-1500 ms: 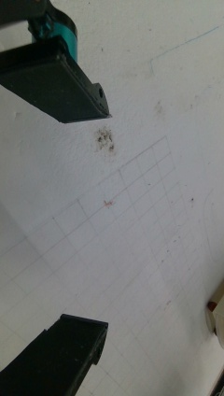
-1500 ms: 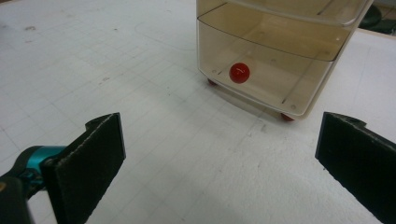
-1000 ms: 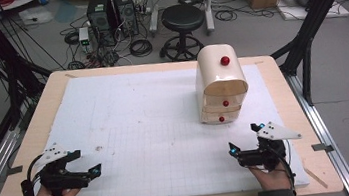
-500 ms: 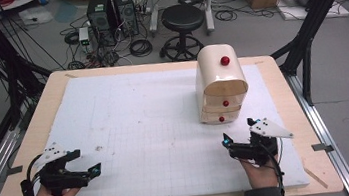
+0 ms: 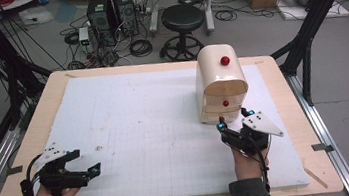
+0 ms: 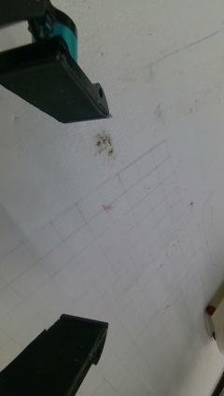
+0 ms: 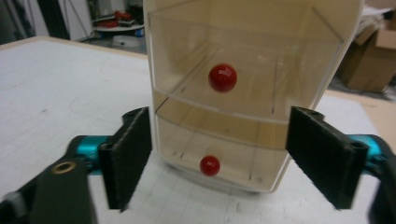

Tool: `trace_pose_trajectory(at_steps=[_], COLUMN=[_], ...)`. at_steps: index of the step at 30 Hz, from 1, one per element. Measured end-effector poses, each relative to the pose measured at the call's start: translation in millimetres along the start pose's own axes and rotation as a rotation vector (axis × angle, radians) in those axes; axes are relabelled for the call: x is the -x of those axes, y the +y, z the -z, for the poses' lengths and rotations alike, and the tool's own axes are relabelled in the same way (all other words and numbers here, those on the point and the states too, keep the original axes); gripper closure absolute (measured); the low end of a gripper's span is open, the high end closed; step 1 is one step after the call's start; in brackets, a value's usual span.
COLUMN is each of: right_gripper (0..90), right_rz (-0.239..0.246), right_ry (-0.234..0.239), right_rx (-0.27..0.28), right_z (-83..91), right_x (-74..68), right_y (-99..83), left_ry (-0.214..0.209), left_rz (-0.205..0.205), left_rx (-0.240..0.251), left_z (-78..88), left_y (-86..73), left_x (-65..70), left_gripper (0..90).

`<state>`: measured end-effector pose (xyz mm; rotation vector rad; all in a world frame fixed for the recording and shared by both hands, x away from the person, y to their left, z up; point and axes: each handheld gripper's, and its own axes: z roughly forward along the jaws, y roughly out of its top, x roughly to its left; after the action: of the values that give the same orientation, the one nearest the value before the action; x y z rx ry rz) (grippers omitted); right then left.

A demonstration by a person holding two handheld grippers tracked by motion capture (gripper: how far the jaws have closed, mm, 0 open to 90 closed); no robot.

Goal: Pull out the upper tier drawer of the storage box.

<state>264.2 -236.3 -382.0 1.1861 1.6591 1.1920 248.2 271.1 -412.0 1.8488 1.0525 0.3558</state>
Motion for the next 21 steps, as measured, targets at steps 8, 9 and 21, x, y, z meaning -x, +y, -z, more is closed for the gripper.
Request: trace_pose_trajectory(at_steps=[8,9,21], right_gripper=[33.3,35.2,56.5], right_rz=[-0.002,-0.006,-0.014], right_ry=[-0.086,-0.096,-0.188], right_rx=[0.049,0.048,0.037], right_z=[-10.2,-11.9,-26.7], right_x=[-12.0,-13.2,-22.3], right_y=[8.5,9.2,9.5], left_ry=[0.003,0.002,0.004], left_rz=[0.001,0.001,0.007], left_rx=[0.002,0.003,0.002], left_z=[0.1,0.1,0.1], left_y=[0.1,0.1,-0.7], left_x=[-0.4,-0.6,-1.7], left_gripper=[1.8,1.7,1.7])
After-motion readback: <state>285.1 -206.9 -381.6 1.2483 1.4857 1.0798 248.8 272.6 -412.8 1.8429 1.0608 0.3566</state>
